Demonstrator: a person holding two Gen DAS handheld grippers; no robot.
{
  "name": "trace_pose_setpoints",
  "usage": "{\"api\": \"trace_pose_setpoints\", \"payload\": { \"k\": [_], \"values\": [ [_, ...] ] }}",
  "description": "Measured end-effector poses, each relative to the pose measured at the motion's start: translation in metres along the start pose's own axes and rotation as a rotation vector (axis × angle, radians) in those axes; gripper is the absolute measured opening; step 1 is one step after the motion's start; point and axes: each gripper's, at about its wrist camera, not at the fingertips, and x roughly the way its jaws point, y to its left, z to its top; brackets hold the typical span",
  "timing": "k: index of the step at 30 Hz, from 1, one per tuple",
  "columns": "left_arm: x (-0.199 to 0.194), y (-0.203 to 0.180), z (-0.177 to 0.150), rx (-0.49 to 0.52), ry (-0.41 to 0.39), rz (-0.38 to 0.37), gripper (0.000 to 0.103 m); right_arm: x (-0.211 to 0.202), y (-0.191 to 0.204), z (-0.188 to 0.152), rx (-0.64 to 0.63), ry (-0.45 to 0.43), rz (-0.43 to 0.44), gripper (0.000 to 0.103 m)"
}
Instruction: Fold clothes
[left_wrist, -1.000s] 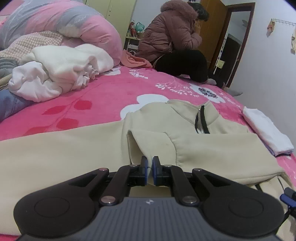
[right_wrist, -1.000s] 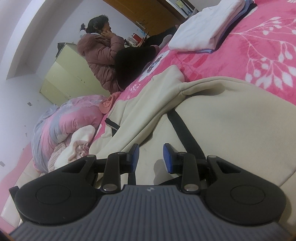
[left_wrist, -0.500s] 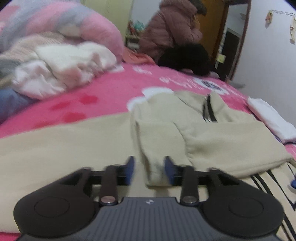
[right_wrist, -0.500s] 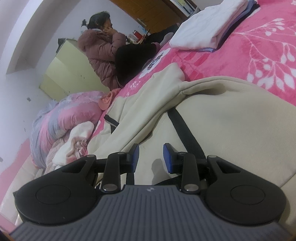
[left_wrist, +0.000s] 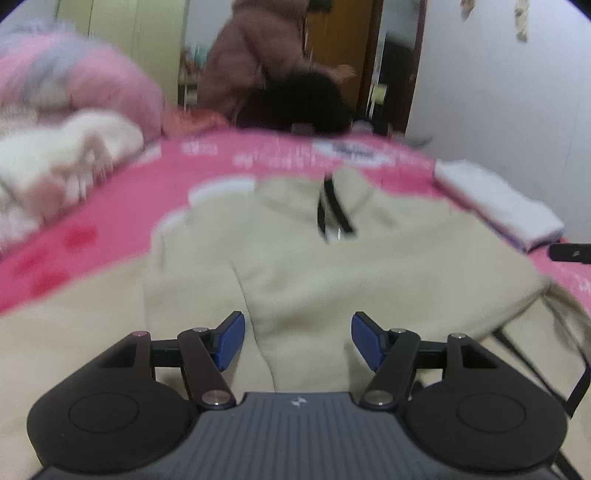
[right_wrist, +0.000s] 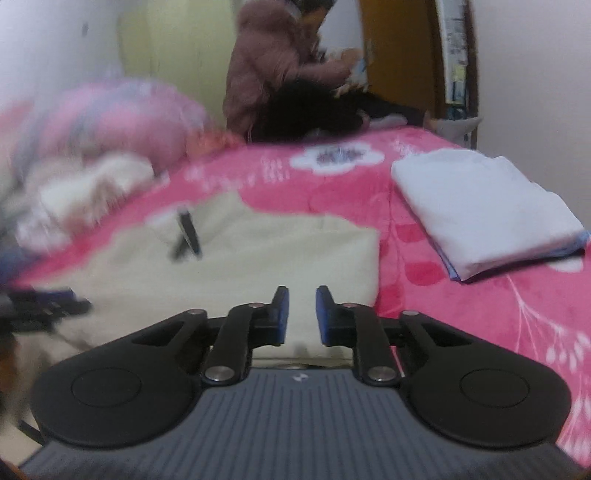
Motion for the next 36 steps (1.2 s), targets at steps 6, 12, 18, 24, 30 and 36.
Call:
{"api": "trace_pose_setpoints", "payload": {
  "k": [6,12,18,24,30,36],
  "values": [
    [0.004,0.005,-0.014,-0.013,-0.018,-0.048,0.081,0.023,-0.013,0.011,-0.068,0.115,-0.005,0.007],
    [0.004,0.002,-0.017,0.011,-0.027,-0.048,0.086,0.032,-0.004,0.070,-0.130,0.021,-0.037,0.007],
    [0.003,0.010,-0.018,-0.036,-0.045,-0.086,0.086,0.124,-0.027,0.066,-0.103,0.124,-0.076,0.007],
    [0.002,0.012,-0.020,-0.047,-0.058,-0.092,0.086,0.120,-0.023,0.102,-0.049,0.099,-0.065,0.008],
    [0.002,0.011,-0.021,-0.044,-0.058,-0.088,0.086,0.162,-0.042,0.107,0.060,0.111,-0.095,0.007],
    [0.002,0.012,-0.021,-0.051,-0.062,-0.094,0.086,0.067,-0.046,0.104,0.067,0.077,0.014,0.008]
  ]
}}
